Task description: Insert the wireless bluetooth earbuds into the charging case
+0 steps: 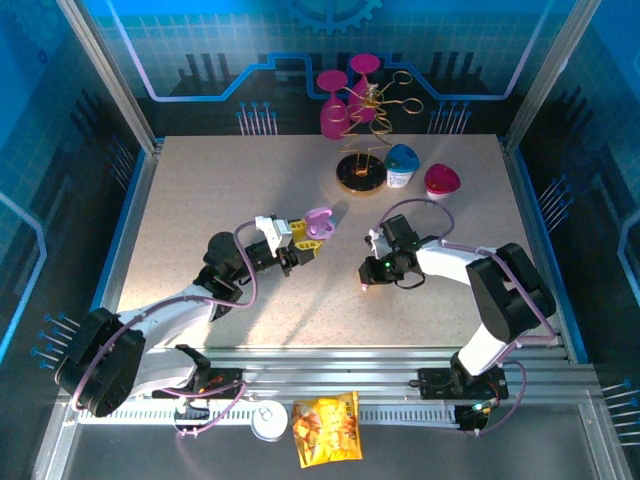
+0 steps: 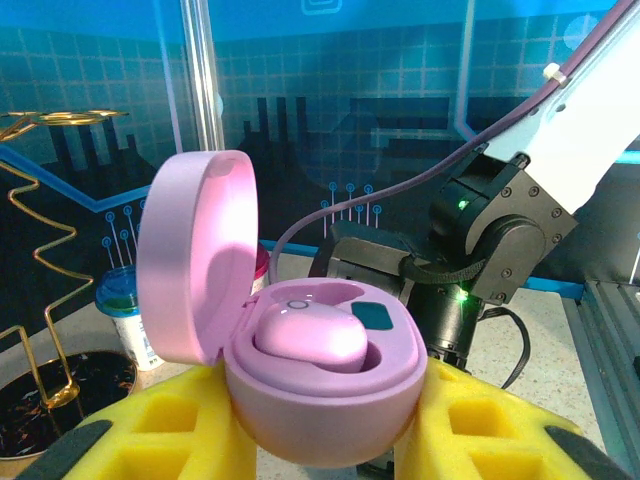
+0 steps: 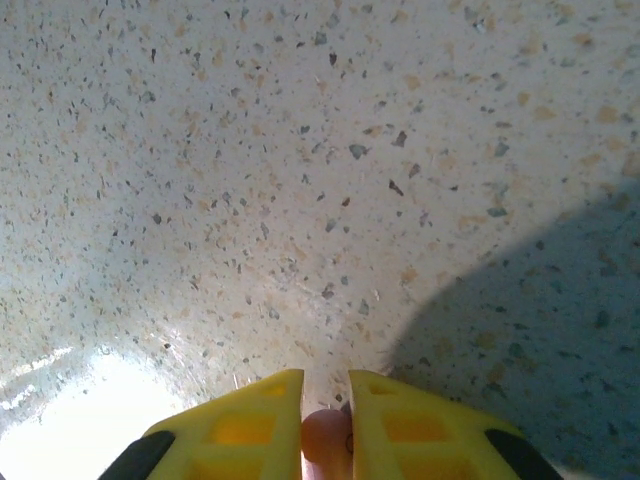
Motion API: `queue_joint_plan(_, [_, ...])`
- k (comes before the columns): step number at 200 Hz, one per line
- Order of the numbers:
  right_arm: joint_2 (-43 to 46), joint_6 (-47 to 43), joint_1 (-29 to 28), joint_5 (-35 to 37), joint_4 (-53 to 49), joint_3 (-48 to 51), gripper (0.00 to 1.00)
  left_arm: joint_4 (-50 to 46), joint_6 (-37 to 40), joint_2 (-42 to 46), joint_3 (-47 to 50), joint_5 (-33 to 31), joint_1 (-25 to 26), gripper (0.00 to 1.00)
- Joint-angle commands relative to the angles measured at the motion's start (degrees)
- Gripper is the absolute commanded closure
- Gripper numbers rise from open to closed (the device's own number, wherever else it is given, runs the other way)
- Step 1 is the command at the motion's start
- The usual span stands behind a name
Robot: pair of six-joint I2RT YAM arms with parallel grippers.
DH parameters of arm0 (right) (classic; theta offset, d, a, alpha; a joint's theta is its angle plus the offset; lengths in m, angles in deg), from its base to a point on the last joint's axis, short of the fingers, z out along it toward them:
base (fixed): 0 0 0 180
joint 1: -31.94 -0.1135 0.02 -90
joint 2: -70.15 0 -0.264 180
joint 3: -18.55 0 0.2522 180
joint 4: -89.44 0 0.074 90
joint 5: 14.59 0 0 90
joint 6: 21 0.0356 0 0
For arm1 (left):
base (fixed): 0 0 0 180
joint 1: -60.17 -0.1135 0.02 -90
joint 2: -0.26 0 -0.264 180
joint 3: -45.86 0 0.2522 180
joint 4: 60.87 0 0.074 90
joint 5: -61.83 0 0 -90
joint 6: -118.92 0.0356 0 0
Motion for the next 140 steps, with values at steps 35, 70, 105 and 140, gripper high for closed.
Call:
queue_joint_plan(35, [2.22,-1.34,-0.38,0.65,-1.97,1.03,0.75,0.76,0.99,-0.51,-1.18,0.29,0.47,0.78])
queue_joint_plan(70, [1.78,-1.26,-0.39,0.28,-1.63,1.11,0.75,0.44,0.99,-0.56,-1.36,0.20,0.53,0.78])
queue_joint_plan(105, [1.09,-1.02,-0.39,-0.06,-0.91,1.29,0.76,0.05,1.08,-0.64,-1.67,0.19,0.56,0.78])
queue_joint_plan(140, [0.17,-1.17,-0.39,-0.29,-1.77,0.54,0.79,0.35,1.35,-0.64,-1.14,-0.26,0.64,0.78])
